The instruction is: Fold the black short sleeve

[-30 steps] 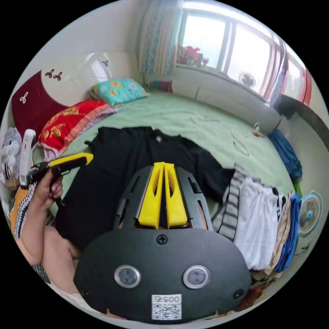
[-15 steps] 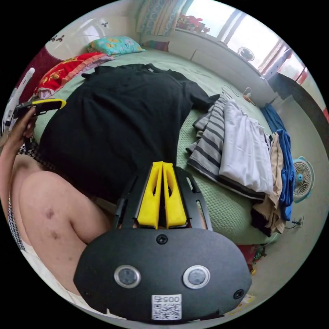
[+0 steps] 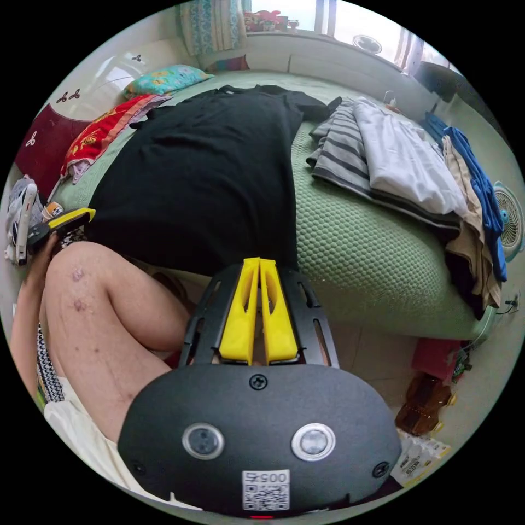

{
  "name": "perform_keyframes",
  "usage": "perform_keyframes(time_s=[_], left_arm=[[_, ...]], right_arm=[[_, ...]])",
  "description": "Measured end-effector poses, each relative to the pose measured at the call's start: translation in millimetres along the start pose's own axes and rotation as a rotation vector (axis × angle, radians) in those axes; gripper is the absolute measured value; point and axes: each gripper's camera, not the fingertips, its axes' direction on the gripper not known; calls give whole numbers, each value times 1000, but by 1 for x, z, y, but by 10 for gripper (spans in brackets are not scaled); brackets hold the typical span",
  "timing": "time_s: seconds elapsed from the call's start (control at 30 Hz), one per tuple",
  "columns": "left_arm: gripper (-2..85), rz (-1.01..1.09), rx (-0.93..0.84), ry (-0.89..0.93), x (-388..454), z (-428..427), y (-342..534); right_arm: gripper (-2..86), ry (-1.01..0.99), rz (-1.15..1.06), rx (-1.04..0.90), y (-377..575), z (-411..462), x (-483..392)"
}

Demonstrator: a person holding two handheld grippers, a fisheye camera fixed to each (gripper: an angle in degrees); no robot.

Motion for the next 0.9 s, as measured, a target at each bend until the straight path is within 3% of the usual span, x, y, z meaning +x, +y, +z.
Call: perform_keyframes(time_s=[0.17, 0.3, 0.47, 0.6, 0.7, 0.83, 0.9], left_arm=[[47, -30, 107, 8, 17, -55, 0], [32, 57, 206, 157, 61, -91, -39], [10, 195, 261, 273, 130, -80, -124], [-2, 226, 200, 354, 185, -34, -194], [-4, 262, 164, 401, 219, -7, -213], [-4, 348, 127, 311, 261, 5, -230], [-4, 333, 71, 376, 272, 14, -239]], right_arm=[[-12, -57, -36, -58, 7, -10, 17], [-11, -176, -27, 76, 0, -44, 41], [-10, -85, -38, 281, -79, -83, 78], [-10, 34, -29, 384, -149, -59, 90], [-11, 8, 86, 330, -206, -12, 104], [-11, 31, 75, 283, -279, 18, 113], [-11, 43, 51, 202, -306, 36, 118]])
